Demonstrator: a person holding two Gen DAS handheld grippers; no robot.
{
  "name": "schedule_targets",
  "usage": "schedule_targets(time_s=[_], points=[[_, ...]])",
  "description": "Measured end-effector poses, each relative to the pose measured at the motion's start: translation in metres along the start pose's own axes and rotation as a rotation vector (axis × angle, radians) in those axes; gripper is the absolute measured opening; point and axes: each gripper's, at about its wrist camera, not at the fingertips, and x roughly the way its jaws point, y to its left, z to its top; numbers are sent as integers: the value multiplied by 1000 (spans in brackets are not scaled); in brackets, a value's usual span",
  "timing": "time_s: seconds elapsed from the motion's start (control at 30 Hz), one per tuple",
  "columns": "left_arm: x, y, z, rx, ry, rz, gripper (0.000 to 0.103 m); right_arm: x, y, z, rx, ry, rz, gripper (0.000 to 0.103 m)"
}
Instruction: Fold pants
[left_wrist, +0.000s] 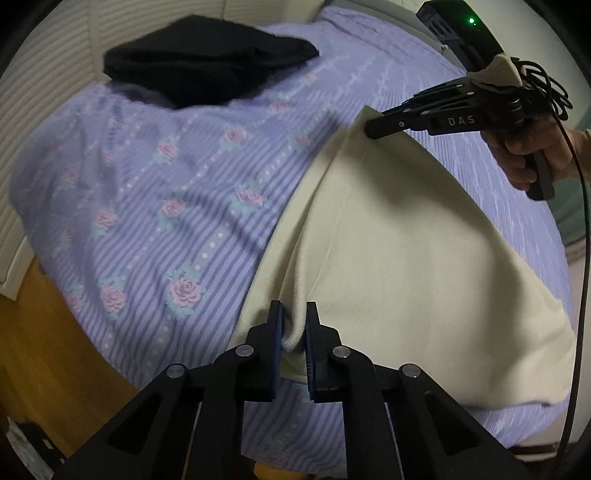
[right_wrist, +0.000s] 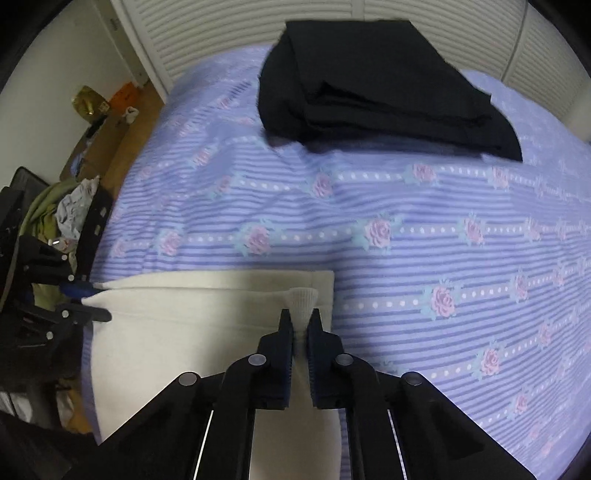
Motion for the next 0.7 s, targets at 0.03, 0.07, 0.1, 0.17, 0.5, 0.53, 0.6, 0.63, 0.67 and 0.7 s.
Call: schedule_targets(time_s=[0.03, 0.07, 0.1, 0.17, 0.5, 0.53, 0.6, 0.63, 0.67, 0.7], points=[[-7, -2, 0, -7, -17, 5, 12, -4, 2, 4, -8, -18, 0, 7], [-13, -3, -1, -12, -31, 12, 12, -9, 3, 9, -9, -44, 7, 7], [-18, -3, 0, -17, -42, 23, 12, -16, 4, 14, -10, -71, 16, 7], [-26, -1, -1, -39, -47, 37, 12, -23, 5, 24, -15, -100, 28, 7], [-1, 11, -10, -40, -17, 92, 12, 15, 3, 30, -52, -69, 47, 6], [3, 11, -10, -31, -16, 89, 13, 21, 0, 28, -47, -61, 40, 6], [3, 10, -8, -24, -33, 82, 15, 27, -5, 23, -36, -49, 24, 7], [1, 10, -6, -30, -44, 83, 20, 31, -11, 19, -18, -42, 18, 7], [-2, 10, -5, -34, -51, 86, 23, 32, -15, 17, 3, -43, 23, 8], [-5, 9, -4, -36, -58, 89, 25, 30, -17, 16, 20, -53, 23, 9]])
